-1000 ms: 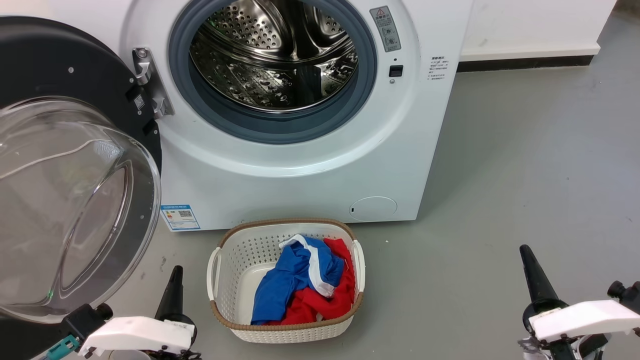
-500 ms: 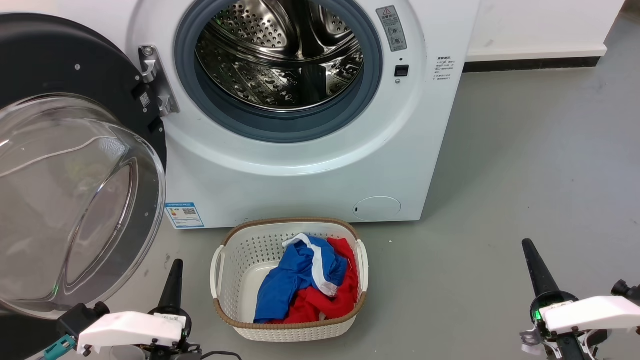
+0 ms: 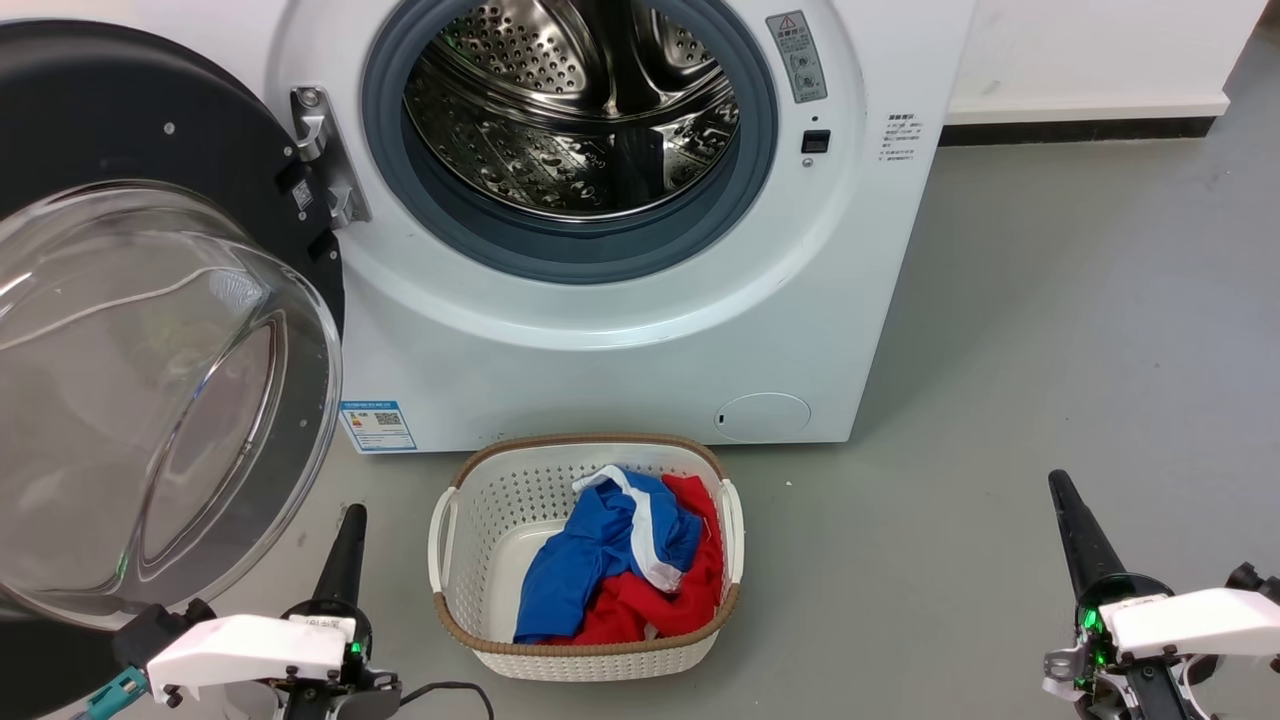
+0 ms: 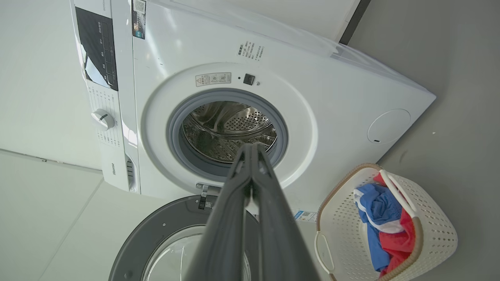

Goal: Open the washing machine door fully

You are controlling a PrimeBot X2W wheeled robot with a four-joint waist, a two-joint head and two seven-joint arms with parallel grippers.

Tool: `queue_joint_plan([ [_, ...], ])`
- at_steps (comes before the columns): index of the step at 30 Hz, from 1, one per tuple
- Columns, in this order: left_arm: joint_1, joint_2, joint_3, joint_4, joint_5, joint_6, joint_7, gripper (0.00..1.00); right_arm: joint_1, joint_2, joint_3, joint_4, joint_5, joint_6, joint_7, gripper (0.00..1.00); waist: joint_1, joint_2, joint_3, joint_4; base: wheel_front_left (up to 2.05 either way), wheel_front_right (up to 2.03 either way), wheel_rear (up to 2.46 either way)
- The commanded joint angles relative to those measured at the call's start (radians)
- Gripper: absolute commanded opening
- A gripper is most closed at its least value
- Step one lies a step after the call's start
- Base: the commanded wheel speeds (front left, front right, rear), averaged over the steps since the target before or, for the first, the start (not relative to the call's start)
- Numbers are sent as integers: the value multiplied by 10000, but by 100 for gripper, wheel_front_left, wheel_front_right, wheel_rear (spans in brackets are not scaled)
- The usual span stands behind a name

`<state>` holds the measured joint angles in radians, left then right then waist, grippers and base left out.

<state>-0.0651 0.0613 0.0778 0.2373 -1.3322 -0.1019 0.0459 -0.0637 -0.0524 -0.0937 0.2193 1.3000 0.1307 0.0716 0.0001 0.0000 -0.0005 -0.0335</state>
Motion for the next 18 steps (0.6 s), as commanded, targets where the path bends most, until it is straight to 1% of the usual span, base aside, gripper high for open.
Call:
queue_joint_plan([
  [1,-207,13,65,-23,-184,-66,59,0,-249,19,-37,-21,225,1,44,0,-1,0,1,10,0,0,0],
  [18,-345,-54,215,33,-1479,-193,384,0,-377,27,-128,126,1652,1,254,0,-1,0,17,155,0,0,0],
])
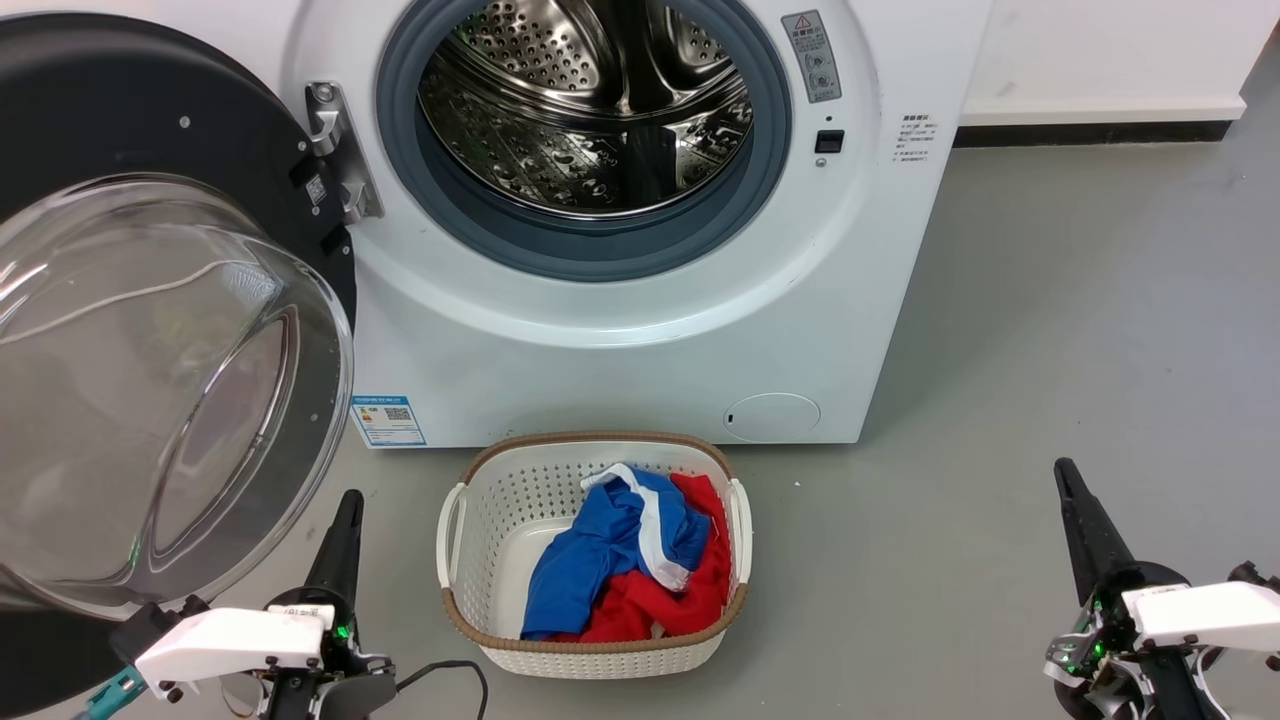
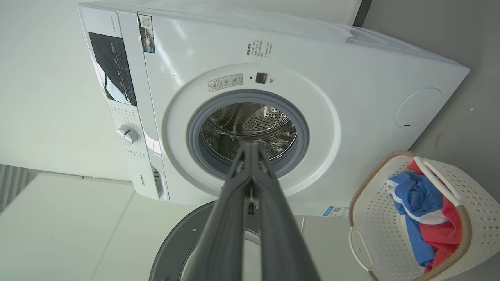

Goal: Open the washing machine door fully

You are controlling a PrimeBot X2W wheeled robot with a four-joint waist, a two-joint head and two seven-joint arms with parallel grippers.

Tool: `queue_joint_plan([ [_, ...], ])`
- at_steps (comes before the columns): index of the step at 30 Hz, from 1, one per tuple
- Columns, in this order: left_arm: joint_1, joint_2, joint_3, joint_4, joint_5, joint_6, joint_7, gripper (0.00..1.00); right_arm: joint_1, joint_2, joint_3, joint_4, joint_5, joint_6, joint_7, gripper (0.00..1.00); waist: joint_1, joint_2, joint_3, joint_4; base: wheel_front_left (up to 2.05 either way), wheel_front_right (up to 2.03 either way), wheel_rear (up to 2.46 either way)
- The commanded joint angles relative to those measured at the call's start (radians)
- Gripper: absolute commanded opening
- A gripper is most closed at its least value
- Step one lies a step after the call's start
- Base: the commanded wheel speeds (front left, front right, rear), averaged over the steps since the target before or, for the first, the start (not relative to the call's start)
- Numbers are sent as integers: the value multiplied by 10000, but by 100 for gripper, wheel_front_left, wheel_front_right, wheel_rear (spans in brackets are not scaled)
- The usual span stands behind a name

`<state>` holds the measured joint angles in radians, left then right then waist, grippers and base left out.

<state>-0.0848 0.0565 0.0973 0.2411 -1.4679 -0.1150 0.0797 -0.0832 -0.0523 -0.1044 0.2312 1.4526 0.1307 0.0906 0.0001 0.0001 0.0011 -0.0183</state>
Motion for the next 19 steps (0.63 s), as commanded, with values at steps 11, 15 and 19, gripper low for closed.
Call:
queue_joint_plan([
  [11,-245,-46,124,27,-871,-128,232,0,-269,30,-75,86,965,1,162,0,0,-1,11,97,0,0,0],
  [15,-264,-60,156,37,-1125,-162,298,0,-270,31,-95,120,1241,0,212,0,0,-1,14,131,0,0,0],
  [19,-302,-82,204,56,-1496,-186,387,0,-324,34,-119,156,1659,0,255,0,-1,-1,20,183,0,0,0],
])
